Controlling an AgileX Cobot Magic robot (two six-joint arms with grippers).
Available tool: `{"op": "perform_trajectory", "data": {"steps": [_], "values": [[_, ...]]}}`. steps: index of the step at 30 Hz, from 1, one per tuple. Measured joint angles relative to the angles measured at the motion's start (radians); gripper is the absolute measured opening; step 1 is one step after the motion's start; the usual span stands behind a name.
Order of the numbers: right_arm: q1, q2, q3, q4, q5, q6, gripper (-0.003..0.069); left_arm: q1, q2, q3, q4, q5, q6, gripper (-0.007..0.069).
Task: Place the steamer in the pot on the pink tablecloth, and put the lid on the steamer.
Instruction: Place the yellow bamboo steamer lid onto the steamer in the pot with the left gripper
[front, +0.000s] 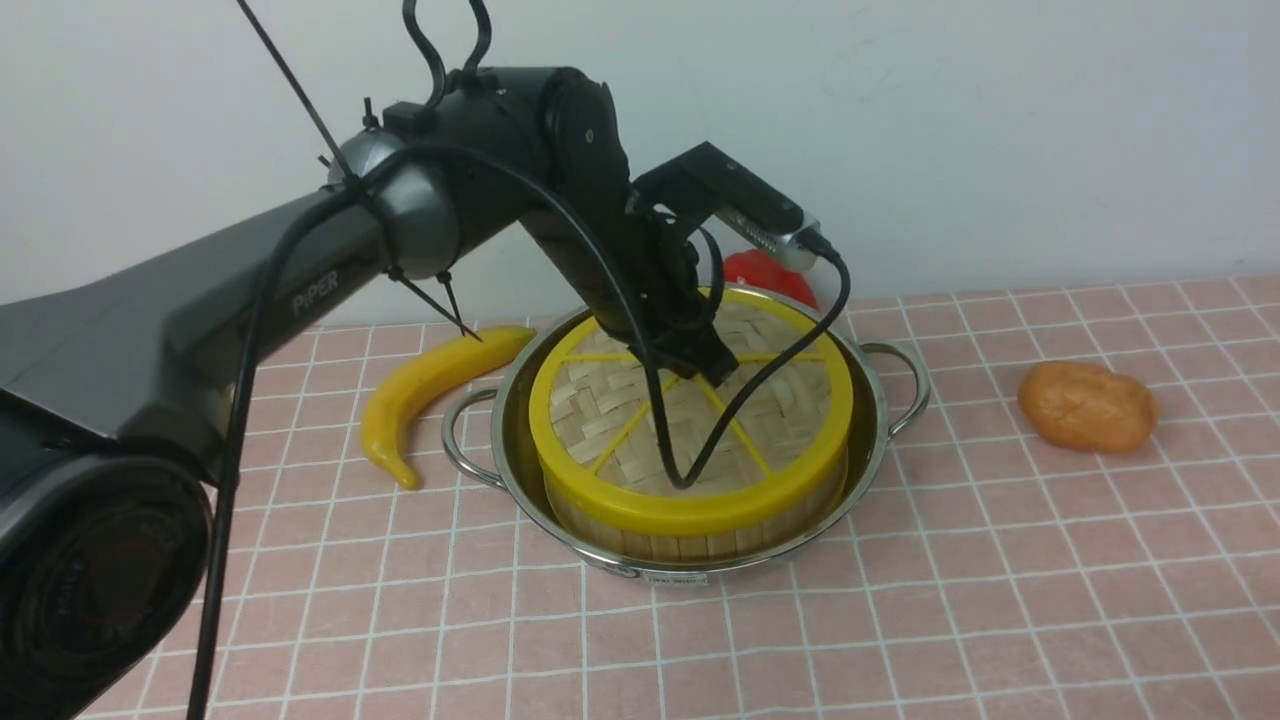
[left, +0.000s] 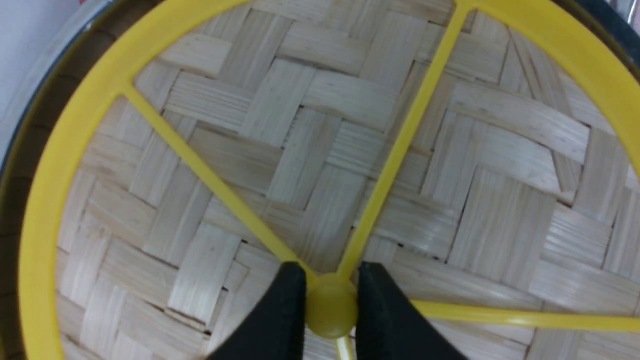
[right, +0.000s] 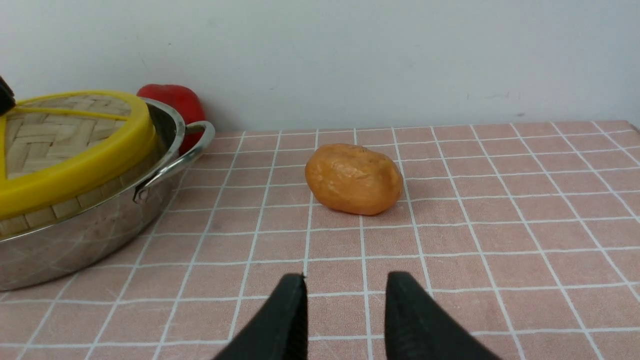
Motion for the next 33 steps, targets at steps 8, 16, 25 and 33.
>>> {"op": "perform_trajectory", "data": {"steps": [8, 16, 25, 33], "values": [[0.0, 0.0, 0.0, 0.0, 0.0, 0.0, 0.024, -0.002, 0.0, 0.0, 0.025, -0.015, -0.117, 0.0119], [0.0, 0.0, 0.0, 0.0, 0.0, 0.0, 0.024, -0.002, 0.0, 0.0, 0.025, -0.015, -0.166, 0.0119], [0.0, 0.0, 0.0, 0.0, 0.0, 0.0, 0.024, -0.002, 0.0, 0.0, 0.025, -0.015, -0.172, 0.0124], [0.0, 0.0, 0.0, 0.0, 0.0, 0.0, 0.024, -0.001, -0.023, -0.001, 0.052, -0.001, -0.196, 0.0414]]}}
